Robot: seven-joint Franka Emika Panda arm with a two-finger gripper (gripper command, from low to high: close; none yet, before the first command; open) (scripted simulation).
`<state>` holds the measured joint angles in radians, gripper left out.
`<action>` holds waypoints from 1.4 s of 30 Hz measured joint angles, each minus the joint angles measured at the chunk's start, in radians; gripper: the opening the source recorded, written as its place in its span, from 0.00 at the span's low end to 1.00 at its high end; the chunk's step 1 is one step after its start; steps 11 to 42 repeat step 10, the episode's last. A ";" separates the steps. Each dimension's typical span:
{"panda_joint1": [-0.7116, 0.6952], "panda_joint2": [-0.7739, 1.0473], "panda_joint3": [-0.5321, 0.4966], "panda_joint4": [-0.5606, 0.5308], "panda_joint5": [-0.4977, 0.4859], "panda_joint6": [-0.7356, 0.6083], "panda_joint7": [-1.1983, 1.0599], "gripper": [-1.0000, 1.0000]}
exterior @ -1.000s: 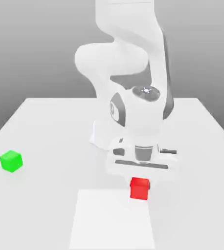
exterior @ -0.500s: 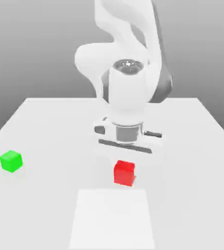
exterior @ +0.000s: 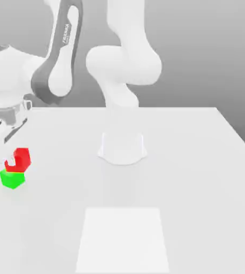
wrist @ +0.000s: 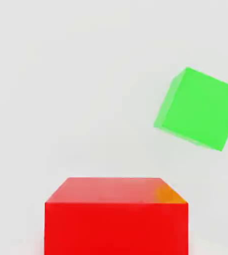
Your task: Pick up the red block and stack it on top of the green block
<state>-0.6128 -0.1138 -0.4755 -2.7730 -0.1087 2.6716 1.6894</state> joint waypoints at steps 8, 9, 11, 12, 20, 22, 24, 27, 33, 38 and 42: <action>-0.043 0.229 0.053 0.018 0.285 0.187 -0.188 1.00; -0.043 0.229 0.053 0.018 0.285 0.187 -0.188 1.00; -0.043 0.229 0.053 0.018 0.285 0.187 -0.188 1.00; -0.043 0.229 0.053 0.018 0.285 0.187 -0.188 1.00; -0.043 0.229 0.053 0.018 0.285 0.187 -0.188 1.00; -0.043 0.229 0.053 0.018 0.285 0.187 -0.188 1.00; -0.043 0.229 0.053 0.018 0.285 0.187 -0.188 1.00; -0.043 0.229 0.053 0.018 0.285 0.187 -0.188 1.00; -0.043 0.229 0.053 0.018 0.285 0.187 -0.188 1.00; -0.043 0.229 0.053 0.018 0.285 0.187 -0.188 1.00; -0.043 0.229 0.053 0.018 0.285 0.187 -0.188 1.00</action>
